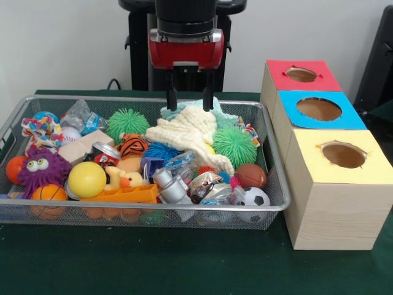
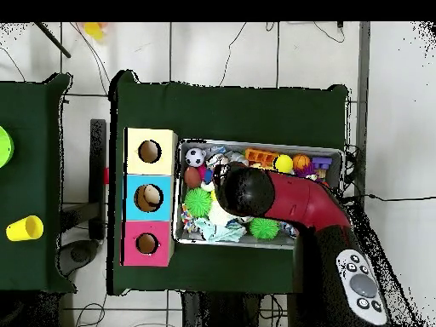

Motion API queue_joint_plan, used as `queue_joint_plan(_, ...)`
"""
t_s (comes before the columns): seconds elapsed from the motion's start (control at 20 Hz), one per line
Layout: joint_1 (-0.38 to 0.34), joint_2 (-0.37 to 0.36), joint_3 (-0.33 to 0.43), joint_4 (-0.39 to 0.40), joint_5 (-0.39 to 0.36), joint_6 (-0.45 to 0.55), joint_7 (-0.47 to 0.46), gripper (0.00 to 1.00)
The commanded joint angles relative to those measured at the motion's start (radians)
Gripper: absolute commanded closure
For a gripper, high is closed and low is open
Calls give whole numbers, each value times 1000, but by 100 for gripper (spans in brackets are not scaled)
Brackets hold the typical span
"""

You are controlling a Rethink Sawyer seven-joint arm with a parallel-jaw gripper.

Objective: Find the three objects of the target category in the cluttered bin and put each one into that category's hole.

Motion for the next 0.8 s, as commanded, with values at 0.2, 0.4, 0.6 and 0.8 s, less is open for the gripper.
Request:
queue_joint_plan(0.2, -34, 65, 126, -105, -88, 112, -147, 0)
queue_joint_plan(0.4, -30, 101, 131, -117, -97, 85, -133, 0)
queue_joint_plan(0.6, -22, 119, 122, -114, -96, 79, -108, 0)
queue_joint_plan(0.8, -34, 95, 119, -94, -99, 94, -116, 0)
